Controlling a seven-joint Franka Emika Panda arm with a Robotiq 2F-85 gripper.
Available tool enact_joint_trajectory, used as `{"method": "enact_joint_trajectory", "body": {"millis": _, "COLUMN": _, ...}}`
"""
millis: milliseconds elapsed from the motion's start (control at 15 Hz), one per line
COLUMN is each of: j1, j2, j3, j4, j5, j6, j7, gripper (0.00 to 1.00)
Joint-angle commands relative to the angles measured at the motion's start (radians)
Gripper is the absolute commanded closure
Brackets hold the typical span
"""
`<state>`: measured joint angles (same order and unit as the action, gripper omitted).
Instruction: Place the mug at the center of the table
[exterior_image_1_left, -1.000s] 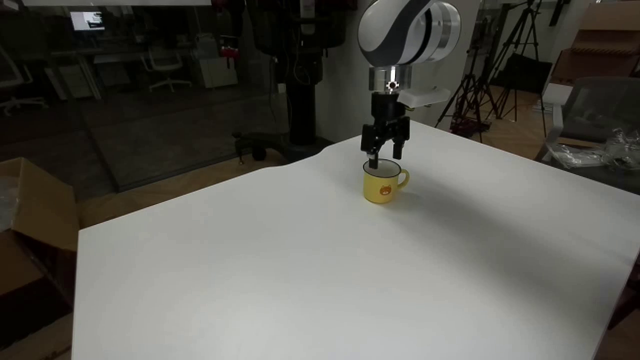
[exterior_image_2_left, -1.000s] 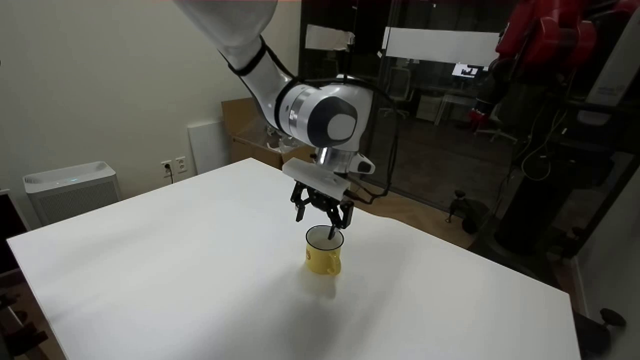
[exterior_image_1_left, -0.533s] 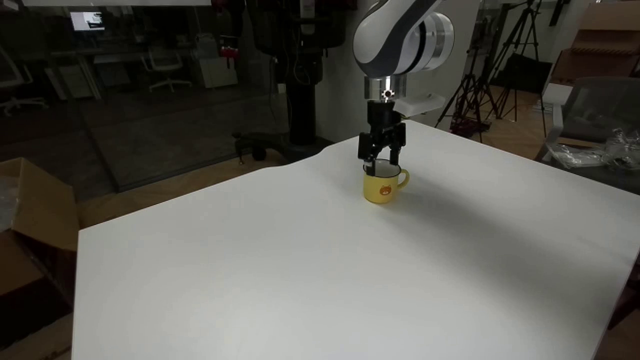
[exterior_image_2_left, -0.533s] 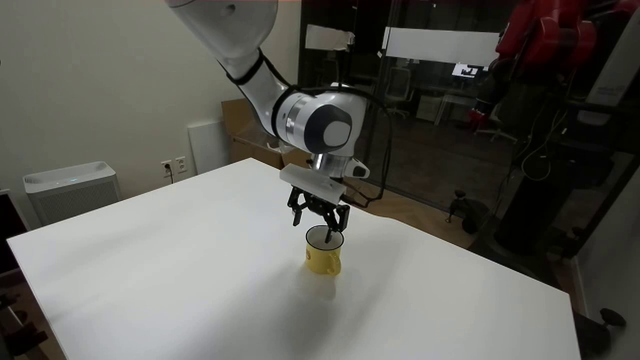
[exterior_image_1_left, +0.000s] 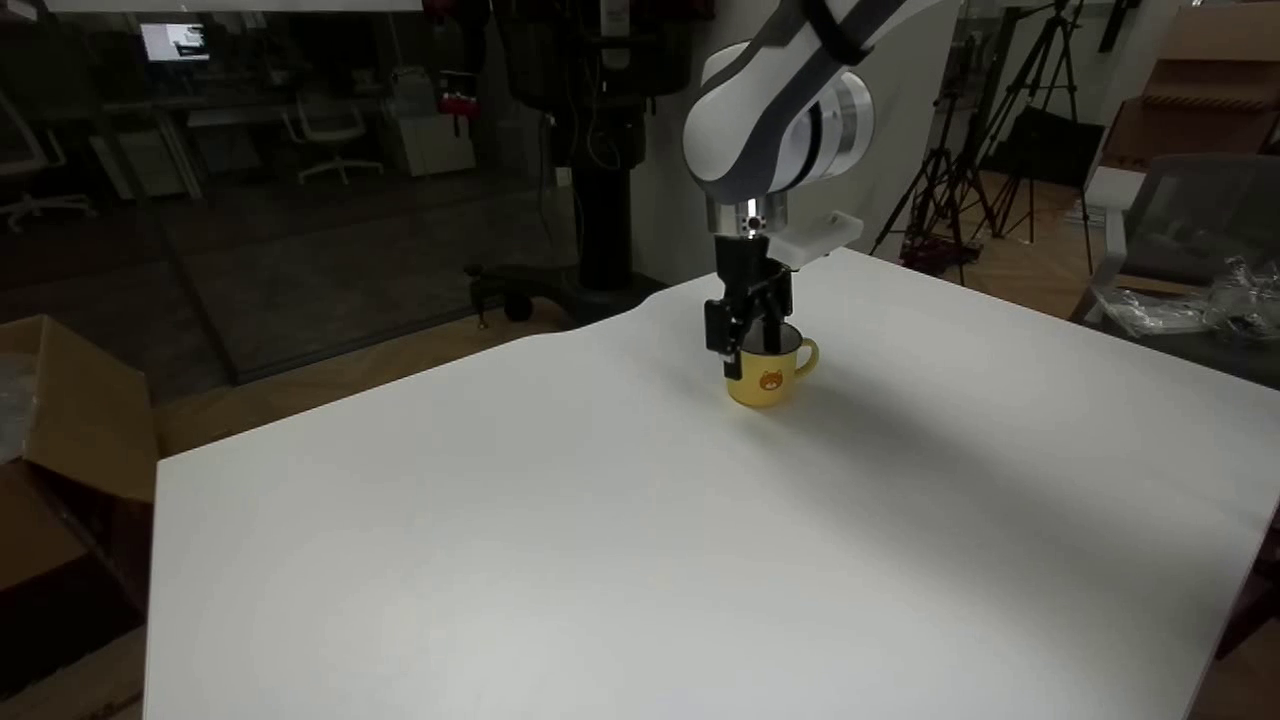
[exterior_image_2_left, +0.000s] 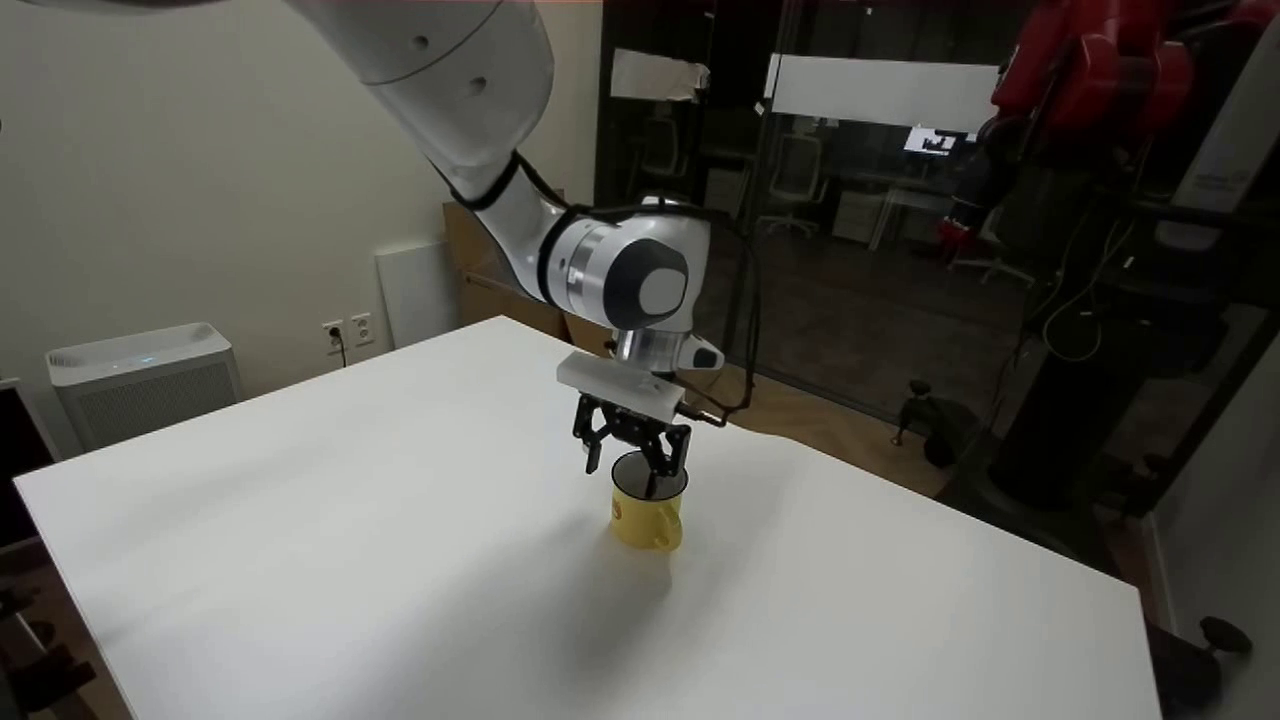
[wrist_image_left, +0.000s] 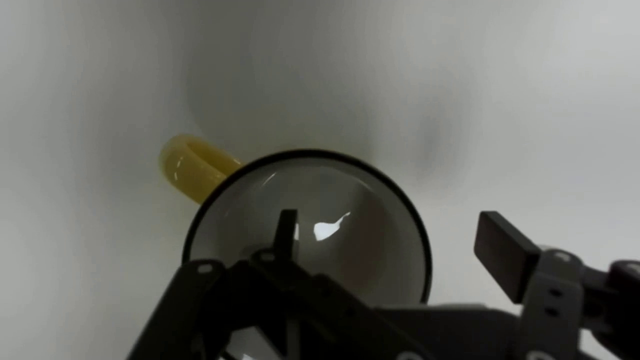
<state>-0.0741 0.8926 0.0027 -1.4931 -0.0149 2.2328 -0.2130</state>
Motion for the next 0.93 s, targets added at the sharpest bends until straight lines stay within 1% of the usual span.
{"method": "enact_joint_trajectory", "body": {"millis": 0, "j1": 0.015, "j2": 0.051, "j3": -0.016, "j4": 0.082, "j5": -0.029, "j6": -0.02, "j7": 0.033, "gripper": 0.4}}
{"method": "enact_joint_trajectory", "body": {"millis": 67, "j1": 0.016, "j2": 0.057, "j3": -0.016, "j4": 0.089, "j5": -0.031, "j6": -0.018, "j7": 0.033, "gripper": 0.49}}
{"method": "enact_joint_trajectory", "body": {"millis": 200, "j1": 0.019, "j2": 0.062, "j3": -0.018, "j4": 0.097, "j5": -0.037, "j6": -0.015, "j7": 0.031, "gripper": 0.63}}
{"method": "enact_joint_trajectory", "body": {"millis": 533, "j1": 0.032, "j2": 0.065, "j3": -0.021, "j4": 0.103, "j5": -0.058, "j6": -0.011, "j7": 0.031, "gripper": 0.95}}
{"method": "enact_joint_trajectory", "body": {"millis": 600, "j1": 0.035, "j2": 0.064, "j3": -0.022, "j4": 0.102, "j5": -0.062, "j6": -0.011, "j7": 0.031, "gripper": 0.99}}
{"method": "enact_joint_trajectory", "body": {"millis": 733, "j1": 0.041, "j2": 0.062, "j3": -0.027, "j4": 0.098, "j5": -0.074, "j6": -0.01, "j7": 0.033, "gripper": 1.0}}
{"method": "enact_joint_trajectory", "body": {"millis": 800, "j1": 0.043, "j2": 0.06, "j3": -0.028, "j4": 0.096, "j5": -0.075, "j6": -0.011, "j7": 0.035, "gripper": 0.98}}
{"method": "enact_joint_trajectory", "body": {"millis": 867, "j1": 0.023, "j2": 0.05, "j3": -0.007, "j4": 0.069, "j5": -0.058, "j6": -0.001, "j7": 0.004, "gripper": 0.9}}
